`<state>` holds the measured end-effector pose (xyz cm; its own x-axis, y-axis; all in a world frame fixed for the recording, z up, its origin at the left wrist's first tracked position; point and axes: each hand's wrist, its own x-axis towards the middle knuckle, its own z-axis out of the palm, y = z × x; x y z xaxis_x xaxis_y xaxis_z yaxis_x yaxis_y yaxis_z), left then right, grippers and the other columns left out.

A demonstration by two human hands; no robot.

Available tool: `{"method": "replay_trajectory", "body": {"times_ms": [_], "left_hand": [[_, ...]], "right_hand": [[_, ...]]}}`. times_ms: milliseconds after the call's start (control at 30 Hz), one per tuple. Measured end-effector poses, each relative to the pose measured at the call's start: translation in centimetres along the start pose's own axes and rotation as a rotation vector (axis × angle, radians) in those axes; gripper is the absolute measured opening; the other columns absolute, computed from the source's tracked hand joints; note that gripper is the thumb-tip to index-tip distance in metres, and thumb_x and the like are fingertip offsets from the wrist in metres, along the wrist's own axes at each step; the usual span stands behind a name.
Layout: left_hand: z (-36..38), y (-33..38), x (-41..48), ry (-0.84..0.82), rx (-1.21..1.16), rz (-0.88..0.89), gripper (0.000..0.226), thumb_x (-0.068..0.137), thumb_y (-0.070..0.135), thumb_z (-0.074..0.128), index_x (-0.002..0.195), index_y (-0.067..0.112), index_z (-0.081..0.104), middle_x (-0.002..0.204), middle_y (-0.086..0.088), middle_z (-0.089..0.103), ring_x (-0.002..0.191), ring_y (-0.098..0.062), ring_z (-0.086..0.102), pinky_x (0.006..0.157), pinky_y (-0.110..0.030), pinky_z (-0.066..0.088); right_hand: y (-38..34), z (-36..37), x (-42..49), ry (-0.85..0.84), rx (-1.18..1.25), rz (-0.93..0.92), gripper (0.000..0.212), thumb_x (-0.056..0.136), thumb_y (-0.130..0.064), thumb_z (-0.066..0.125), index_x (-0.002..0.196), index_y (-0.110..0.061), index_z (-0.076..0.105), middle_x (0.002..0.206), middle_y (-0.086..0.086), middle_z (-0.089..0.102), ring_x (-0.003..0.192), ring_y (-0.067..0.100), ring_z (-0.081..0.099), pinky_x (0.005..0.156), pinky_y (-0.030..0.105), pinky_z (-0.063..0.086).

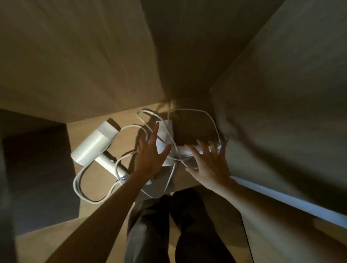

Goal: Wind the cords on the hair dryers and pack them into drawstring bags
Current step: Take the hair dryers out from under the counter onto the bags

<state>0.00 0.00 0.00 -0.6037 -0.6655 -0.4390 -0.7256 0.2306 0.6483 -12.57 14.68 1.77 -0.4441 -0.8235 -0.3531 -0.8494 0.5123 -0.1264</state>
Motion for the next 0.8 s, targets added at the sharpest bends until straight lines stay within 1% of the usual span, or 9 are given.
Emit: {"method": "replay_trajectory", "body": {"times_ms": [100,200,333,400,467,533,633,700,800], "left_hand": [[1.9,-0.7,1.5,0.053,-0.109,0.018,0.080,0.088,0.045,0.059,0.150,0.039,0.009,0.155,-0.012,0.020,0.140,-0.033,0.025,0.104,-0.051,0.037],[3.5,-1.5,2.6,0.080,-0.126,0.040,0.084,0.085,0.040,0.066,0.150,0.034,0.012,0.153,-0.013,0.025,0.137,-0.032,0.031,0.104,-0.048,0.038],[5.2,-3.2,4.2,0.126,-0.207,-0.008,0.099,0.072,0.046,0.077,0.148,0.032,0.014,0.148,-0.008,0.033,0.133,-0.027,0.038,0.101,-0.047,0.043],[5.8,-3.6,4.7,0.151,-0.254,0.003,0.103,0.068,0.042,0.081,0.147,0.027,0.018,0.147,-0.004,0.037,0.131,-0.019,0.039,0.100,-0.037,0.043],[6.1,-3.8,5.1,0.149,-0.244,0.026,0.104,0.065,0.038,0.084,0.146,0.025,0.020,0.145,-0.001,0.038,0.127,-0.012,0.040,0.094,-0.028,0.041],[6.1,-3.9,5.4,0.116,-0.197,0.061,0.107,0.063,0.033,0.085,0.146,0.026,0.018,0.146,-0.003,0.037,0.126,-0.017,0.042,0.091,-0.029,0.042],[5.8,-3.9,5.6,0.099,-0.204,0.042,0.107,0.063,0.027,0.085,0.147,0.025,0.019,0.146,-0.003,0.038,0.127,-0.020,0.042,0.095,-0.032,0.043],[5.1,-3.5,5.5,0.112,-0.223,0.014,0.105,0.062,0.025,0.084,0.146,0.024,0.022,0.145,-0.002,0.039,0.127,-0.020,0.043,0.095,-0.031,0.042],[3.4,-2.4,5.0,0.116,-0.211,0.039,0.098,0.059,0.025,0.084,0.143,0.021,0.032,0.140,0.002,0.044,0.122,-0.018,0.048,0.092,-0.032,0.045]], "right_hand": [[0.7,3.7,1.8,0.040,-0.017,-0.083,0.070,0.069,-0.047,0.078,0.131,-0.029,0.054,0.134,0.010,0.054,0.122,0.036,0.050,0.106,0.065,0.019],[1.4,6.9,3.2,0.071,-0.047,-0.125,0.071,0.069,-0.048,0.078,0.132,-0.028,0.051,0.130,0.009,0.056,0.120,0.033,0.051,0.112,0.064,0.007],[2.1,9.5,4.4,0.201,-0.117,-0.189,0.068,0.070,-0.049,0.071,0.130,-0.026,0.049,0.113,0.003,0.059,0.109,0.027,0.053,0.113,0.064,0.008],[2.1,10.4,4.7,0.231,-0.131,-0.222,0.067,0.071,-0.045,0.070,0.130,-0.025,0.046,0.105,0.004,0.060,0.102,0.028,0.055,0.111,0.060,0.020],[2.2,11.0,4.8,0.249,-0.129,-0.263,0.067,0.070,-0.038,0.073,0.128,-0.022,0.045,0.098,0.007,0.061,0.094,0.030,0.058,0.099,0.050,0.038],[2.2,11.1,5.2,0.281,-0.143,-0.285,0.063,0.064,-0.032,0.078,0.121,-0.019,0.054,0.087,0.007,0.062,0.079,0.028,0.060,0.080,0.041,0.047],[1.7,10.2,5.8,0.283,-0.168,-0.295,0.059,0.053,-0.024,0.081,0.109,-0.019,0.064,0.072,0.004,0.060,0.064,0.023,0.059,0.061,0.034,0.047],[1.3,9.1,5.8,0.277,-0.170,-0.299,0.058,0.050,-0.021,0.081,0.106,-0.020,0.066,0.067,0.002,0.058,0.060,0.021,0.058,0.056,0.031,0.044],[0.7,6.7,5.1,0.294,-0.157,-0.301,0.057,0.050,-0.018,0.078,0.106,-0.022,0.067,0.065,-0.001,0.057,0.058,0.019,0.056,0.054,0.030,0.042]]}}
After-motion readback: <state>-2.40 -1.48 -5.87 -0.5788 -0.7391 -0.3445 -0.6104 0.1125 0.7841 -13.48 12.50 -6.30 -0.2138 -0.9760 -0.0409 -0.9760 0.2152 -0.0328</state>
